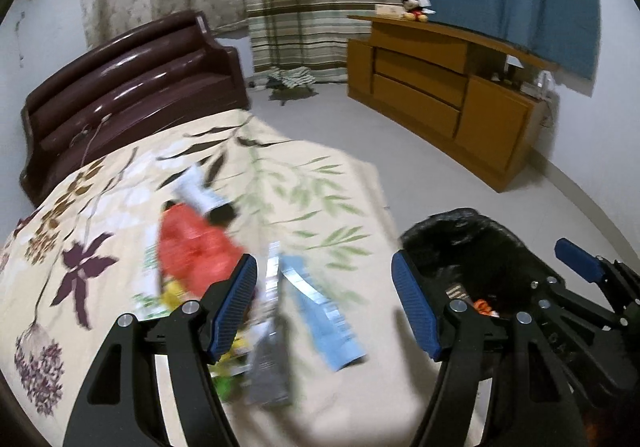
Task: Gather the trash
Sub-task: 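Move both open grippers from the bin back to the trash pile on the bed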
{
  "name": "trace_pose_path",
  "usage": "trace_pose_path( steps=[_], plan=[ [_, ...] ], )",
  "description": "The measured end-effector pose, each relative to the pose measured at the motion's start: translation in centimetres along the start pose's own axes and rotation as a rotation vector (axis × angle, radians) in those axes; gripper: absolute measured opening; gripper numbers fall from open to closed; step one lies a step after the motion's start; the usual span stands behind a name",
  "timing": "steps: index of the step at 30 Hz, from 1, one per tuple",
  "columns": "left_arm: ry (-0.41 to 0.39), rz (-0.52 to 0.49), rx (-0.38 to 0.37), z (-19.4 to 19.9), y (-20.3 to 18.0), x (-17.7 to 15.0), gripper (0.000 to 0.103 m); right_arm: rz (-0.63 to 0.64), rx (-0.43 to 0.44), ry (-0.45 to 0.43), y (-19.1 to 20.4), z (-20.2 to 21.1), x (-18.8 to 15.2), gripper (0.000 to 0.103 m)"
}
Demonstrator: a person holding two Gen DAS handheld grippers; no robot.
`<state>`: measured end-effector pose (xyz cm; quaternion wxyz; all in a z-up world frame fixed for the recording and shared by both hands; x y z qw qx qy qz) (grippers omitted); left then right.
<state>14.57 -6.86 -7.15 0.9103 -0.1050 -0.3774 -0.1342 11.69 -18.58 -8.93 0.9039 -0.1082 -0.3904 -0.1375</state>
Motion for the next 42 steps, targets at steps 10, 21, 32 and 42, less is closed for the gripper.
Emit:
trace_pose_path(
  steps=[10, 21, 32, 42],
  plan=[
    [0.008, 0.090, 0.087, 2.4, 6.7, -2.6, 0.068, 0.062, 0.071, -0.006, 5.2, 2.1, -0.6, 0.055],
    [0.052, 0.140, 0.113, 2.6, 10.1, -5.6, 0.068, 0.107, 0.100, 0.000, 8.1, 3.2, -1.7, 0.055],
    [0.065, 0.159, 0.119, 3.4, 11.9, -6.9, 0.070, 0.116, 0.108, 0.008, 8.7, 3.1, -2.3, 0.055],
    [0.071, 0.187, 0.105, 3.5, 12.7, -7.2, 0.070, 0.117, 0.110, 0.010, 8.7, 3.2, -2.3, 0.055]
  ],
)
Point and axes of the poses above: each gripper's, at about its wrist camera, not at the fingertips, and z roughly against the way its jaws point, y to its left, x to its top, the point moved 9 cm from there along -z, roughly the way its jaws point, and after that the axes turned 11 degrees about -x, right-handed, at the moved point
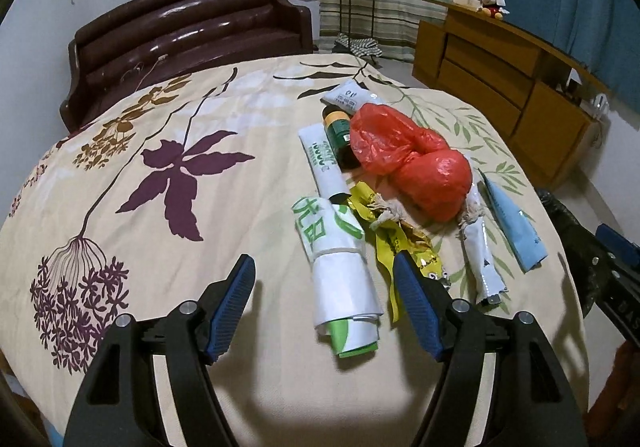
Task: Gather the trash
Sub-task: 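Move both open grippers from the bin back to the trash pile on the bed, then grasp the white-and-green paper roll with the left gripper while the right grasps the blue tube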
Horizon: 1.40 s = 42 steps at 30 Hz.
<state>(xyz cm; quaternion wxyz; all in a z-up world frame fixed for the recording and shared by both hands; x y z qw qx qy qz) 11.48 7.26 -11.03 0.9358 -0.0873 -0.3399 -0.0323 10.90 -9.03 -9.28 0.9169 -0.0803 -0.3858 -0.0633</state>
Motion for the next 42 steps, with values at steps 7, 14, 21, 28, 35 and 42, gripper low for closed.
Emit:
trace_pose_path(
  steps=[7, 14, 21, 28, 35, 42],
  plan=[
    [-0.006, 0.025, 0.005, 0.7, 1.5, -0.1, 0.070, -0.003, 0.003, 0.001, 0.2, 0.0, -0.1, 0.055],
    [0.004, 0.012, -0.003, 0.1, 1.4, 0.0, 0.070, -0.001, 0.004, 0.001, 0.3, 0.0, 0.0, 0.055],
    [0.029, -0.004, -0.032, -0.9, 1.1, 0.1, 0.049, 0.011, 0.012, -0.003, 1.0, 0.2, 0.0, 0.055],
    [0.028, -0.026, -0.060, -1.0, 1.1, 0.0, 0.030, 0.036, 0.026, -0.003, 2.5, 0.4, 0.1, 0.055],
    [0.014, -0.026, -0.043, -0.5, 2.3, 0.0, 0.030, 0.066, 0.044, -0.001, 4.2, 0.3, 0.5, 0.055],
    [0.011, 0.012, -0.028, -0.2, 4.6, 0.1, 0.030, 0.097, 0.068, 0.017, 6.1, -0.5, 0.7, 0.054]
  ],
)
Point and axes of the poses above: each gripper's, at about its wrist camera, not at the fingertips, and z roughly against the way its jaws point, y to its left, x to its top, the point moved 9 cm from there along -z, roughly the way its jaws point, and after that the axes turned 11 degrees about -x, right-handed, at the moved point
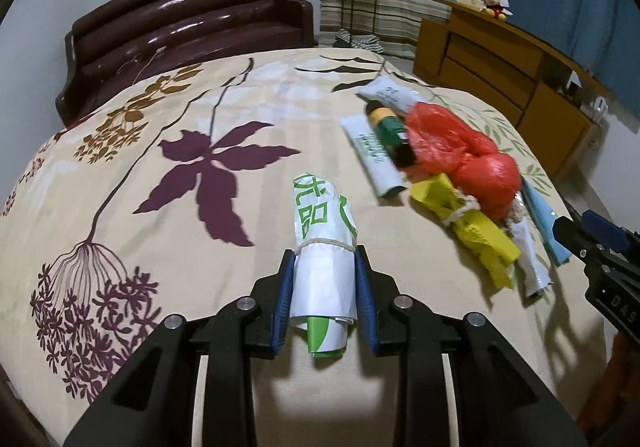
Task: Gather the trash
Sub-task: 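Grasp the white-and-green paper roll with the left gripper while the right grasps the blue tube, then carry the paper roll and blue tube in both grippers over the bin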
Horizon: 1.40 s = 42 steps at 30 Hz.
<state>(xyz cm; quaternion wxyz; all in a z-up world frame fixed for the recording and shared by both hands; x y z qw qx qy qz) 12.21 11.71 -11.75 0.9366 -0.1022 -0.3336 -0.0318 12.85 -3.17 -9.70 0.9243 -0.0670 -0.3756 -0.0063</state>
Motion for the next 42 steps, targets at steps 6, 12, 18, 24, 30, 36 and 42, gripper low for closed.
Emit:
trace_pose_path(
  steps=[6, 12, 18, 24, 30, 36, 42],
  plan=[
    [-0.003, 0.022, -0.005, 0.2, 1.2, 0.1, 0.029, 0.033, 0.000, 0.022, 1.1, -0.8, 0.2, 0.045],
    [-0.004, 0.027, -0.012, 0.2, 1.6, 0.2, 0.029, 0.054, -0.006, 0.054, 1.6, -1.5, -0.1, 0.025],
    [-0.004, 0.030, -0.015, 0.3, 1.8, 0.2, 0.029, 0.059, 0.002, 0.058, 1.7, -1.4, -0.3, 0.009],
    [-0.015, 0.032, -0.017, 0.9, 1.6, 0.2, 0.029, 0.040, 0.007, 0.048, 1.2, -1.0, -0.3, 0.007],
    [-0.043, 0.015, -0.040, 1.8, -0.3, 0.6, 0.029, 0.016, 0.011, 0.031, 0.3, -0.2, -0.3, 0.007],
    [-0.068, -0.023, -0.087, 2.3, -3.7, 1.3, 0.028, -0.018, -0.003, 0.005, -1.7, 0.8, 0.1, 0.007],
    [-0.090, -0.078, -0.149, 2.2, -8.2, 2.2, 0.028, -0.063, -0.047, -0.020, -5.3, 1.7, 0.2, 0.007]
  ],
)
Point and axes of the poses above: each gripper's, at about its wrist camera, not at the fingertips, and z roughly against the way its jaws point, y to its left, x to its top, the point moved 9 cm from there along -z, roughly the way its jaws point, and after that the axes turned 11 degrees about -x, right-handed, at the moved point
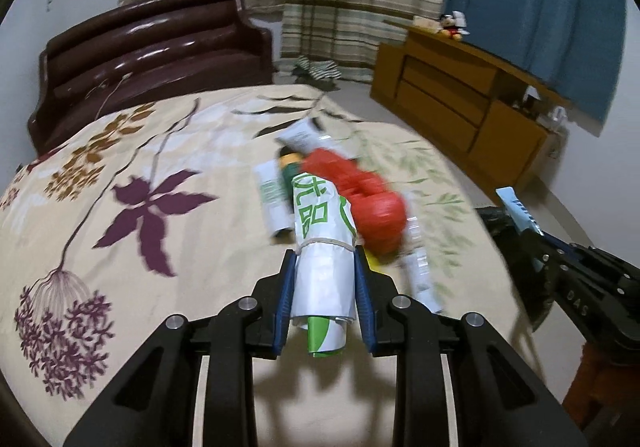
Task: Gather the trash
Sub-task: 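Carry the paper roll and blue tube in both grippers over the bin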
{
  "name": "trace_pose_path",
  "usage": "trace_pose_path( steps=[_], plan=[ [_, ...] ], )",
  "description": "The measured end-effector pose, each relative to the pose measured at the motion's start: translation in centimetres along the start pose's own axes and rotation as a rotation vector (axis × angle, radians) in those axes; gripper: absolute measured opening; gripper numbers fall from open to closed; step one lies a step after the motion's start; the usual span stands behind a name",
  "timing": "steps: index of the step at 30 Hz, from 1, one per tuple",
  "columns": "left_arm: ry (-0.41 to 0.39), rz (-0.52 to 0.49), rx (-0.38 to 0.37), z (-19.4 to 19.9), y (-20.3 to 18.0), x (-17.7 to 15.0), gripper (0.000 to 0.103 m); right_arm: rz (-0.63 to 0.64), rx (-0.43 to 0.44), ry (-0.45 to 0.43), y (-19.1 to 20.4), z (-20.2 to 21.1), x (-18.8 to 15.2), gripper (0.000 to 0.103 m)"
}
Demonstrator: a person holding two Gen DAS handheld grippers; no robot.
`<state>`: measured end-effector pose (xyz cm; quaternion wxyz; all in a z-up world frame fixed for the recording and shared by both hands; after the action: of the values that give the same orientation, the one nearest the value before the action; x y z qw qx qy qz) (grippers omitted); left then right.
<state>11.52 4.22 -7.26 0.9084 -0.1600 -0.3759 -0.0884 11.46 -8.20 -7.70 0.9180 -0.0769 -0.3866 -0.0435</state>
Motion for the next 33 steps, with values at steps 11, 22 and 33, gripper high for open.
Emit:
trace_pose_path(
  steps=[11, 22, 33],
  plan=[
    [-0.002, -0.102, -0.110, -2.9, -7.7, 1.2, 0.028, -0.094, -0.109, -0.009, -7.6, -0.1, -0.3, 0.007],
    [0.018, -0.181, -0.164, -5.7, -13.4, 1.7, 0.028, -0.158, -0.151, -0.008, -12.0, -0.5, -0.9, 0.007],
    [0.048, -0.213, -0.164, -8.5, -16.2, 1.4, 0.029, -0.198, -0.157, -0.003, -14.1, -1.8, -1.0, 0.007]
  ],
)
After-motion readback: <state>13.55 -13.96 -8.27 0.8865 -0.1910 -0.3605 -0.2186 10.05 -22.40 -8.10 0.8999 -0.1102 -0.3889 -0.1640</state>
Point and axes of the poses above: each gripper's, at about its wrist camera, not at the fingertips, and z roughly against the way its jaws point, y to its left, x to its top, the point moved 9 cm from there along -z, roughly the way its jaws point, and after that the axes turned 11 degrees about -x, right-handed, at the moved point
